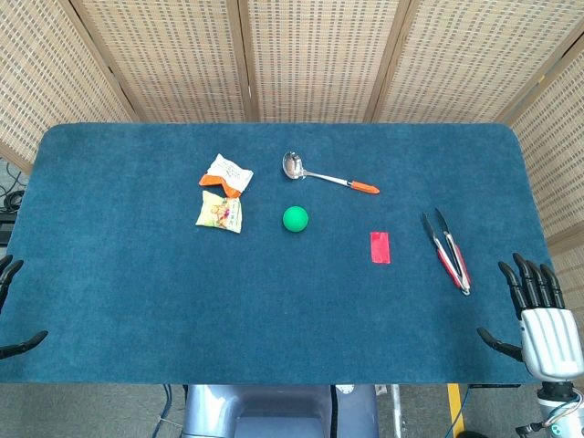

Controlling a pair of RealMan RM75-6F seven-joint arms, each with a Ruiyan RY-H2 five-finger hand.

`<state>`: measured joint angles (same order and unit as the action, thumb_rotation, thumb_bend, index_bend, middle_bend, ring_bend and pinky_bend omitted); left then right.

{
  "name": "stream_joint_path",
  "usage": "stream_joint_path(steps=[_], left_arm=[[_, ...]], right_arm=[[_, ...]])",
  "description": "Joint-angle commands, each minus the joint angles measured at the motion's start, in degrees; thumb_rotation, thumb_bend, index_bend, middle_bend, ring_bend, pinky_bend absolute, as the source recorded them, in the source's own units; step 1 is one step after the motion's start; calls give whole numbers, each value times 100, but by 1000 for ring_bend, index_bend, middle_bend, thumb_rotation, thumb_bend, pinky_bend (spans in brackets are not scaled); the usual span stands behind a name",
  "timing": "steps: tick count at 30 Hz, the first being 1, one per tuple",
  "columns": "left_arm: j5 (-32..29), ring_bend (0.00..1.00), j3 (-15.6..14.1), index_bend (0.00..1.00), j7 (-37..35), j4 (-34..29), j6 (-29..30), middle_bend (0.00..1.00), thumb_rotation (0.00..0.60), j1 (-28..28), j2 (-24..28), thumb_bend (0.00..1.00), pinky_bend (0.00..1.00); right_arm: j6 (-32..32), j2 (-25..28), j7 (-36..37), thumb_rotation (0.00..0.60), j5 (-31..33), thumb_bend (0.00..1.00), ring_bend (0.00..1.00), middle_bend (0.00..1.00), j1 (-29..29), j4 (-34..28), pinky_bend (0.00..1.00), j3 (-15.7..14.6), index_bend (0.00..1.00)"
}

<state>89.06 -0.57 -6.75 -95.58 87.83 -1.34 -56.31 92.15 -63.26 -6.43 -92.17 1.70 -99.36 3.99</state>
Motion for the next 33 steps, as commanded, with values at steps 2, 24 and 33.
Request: stream_joint_path(steps=[2,24,33], left_arm=[[-9,0,14,0,42,27,29,0,600,13,-44,0,0],[-713,0,384,0,249,137,-361,0,600,-215,-310,0,0],[-1091,0,501,0,530,98,-695,0,600,-374,-380,0,0]], right_arm=[[-55,-11,15,600,-12,0,0,0,26,31,0,-15,0],[-3173,-1491,1022,600,310,105,0,0,2686,2654,0,654,304],[-3752,-2259,847,600,568,105,0,0,3182,3610,0,589,322]])
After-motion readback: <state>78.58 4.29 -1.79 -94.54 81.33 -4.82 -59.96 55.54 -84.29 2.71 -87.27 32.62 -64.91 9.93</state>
